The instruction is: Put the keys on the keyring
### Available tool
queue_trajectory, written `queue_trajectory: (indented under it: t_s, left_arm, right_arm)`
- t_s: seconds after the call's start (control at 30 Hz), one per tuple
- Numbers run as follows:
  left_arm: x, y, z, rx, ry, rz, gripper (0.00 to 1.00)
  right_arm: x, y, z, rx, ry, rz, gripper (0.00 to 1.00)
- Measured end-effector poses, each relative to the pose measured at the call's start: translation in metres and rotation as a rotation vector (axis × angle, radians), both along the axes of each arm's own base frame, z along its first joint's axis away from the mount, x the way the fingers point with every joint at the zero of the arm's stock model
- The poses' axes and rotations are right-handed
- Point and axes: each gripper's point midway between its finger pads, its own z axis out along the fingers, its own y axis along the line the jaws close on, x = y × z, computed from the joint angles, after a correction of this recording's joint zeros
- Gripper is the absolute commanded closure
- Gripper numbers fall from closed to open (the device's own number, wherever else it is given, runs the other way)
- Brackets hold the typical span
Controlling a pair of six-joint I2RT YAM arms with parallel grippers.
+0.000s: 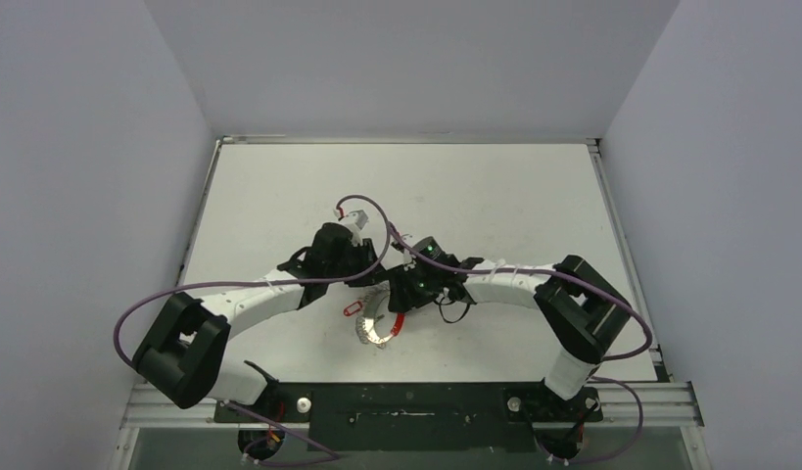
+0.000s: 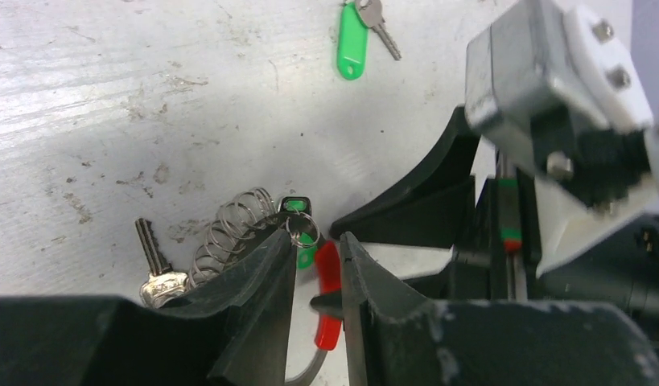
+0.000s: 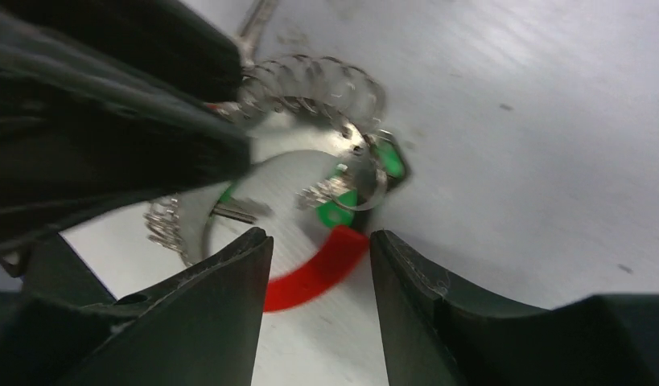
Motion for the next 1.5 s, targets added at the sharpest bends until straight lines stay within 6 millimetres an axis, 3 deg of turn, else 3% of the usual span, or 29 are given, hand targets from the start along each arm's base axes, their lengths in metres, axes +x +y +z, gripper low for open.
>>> queue_trajectory:
  t_s: [0.17,0.3,0.5,0.73,0.97,1.27,1.5]
  left_arm:
    - [-0.001,0.009,-0.010,0.060,0.033,0.023,0.74]
    - [-0.006,0.016,-0.018,0.104,0.052,0.022,0.74]
    - [-0.013,0.023,-0.025,0.157,0.064,-0.006,0.73]
    - [-0.012,0.028,-0.029,0.210,0.095,-0.006,0.73]
    - [-0.018,0.037,-0.048,0.267,0.166,0.018,0.73]
    - [-0.020,0.037,-0.052,0.266,0.193,0.035,0.74]
    - [-0.017,0.037,-0.056,0.259,0.188,0.053,0.84]
  right_arm:
    - [-0.014,0.044,0.003,0.120,0.007,0.029,0.52]
    - [-0.021,0.054,0.004,0.190,0.032,0.008,0.51]
    - [-0.020,0.032,0.010,0.191,0.041,-0.041,0.50]
    - [0.007,-0.001,0.025,0.181,0.010,-0.126,0.50]
    - [0.002,-0.007,0.018,0.153,0.024,-0.115,0.50]
    - [0.000,-0.008,0.017,0.144,0.027,-0.108,0.50]
    - [-0.002,-0.009,0.015,0.134,0.033,-0.106,0.50]
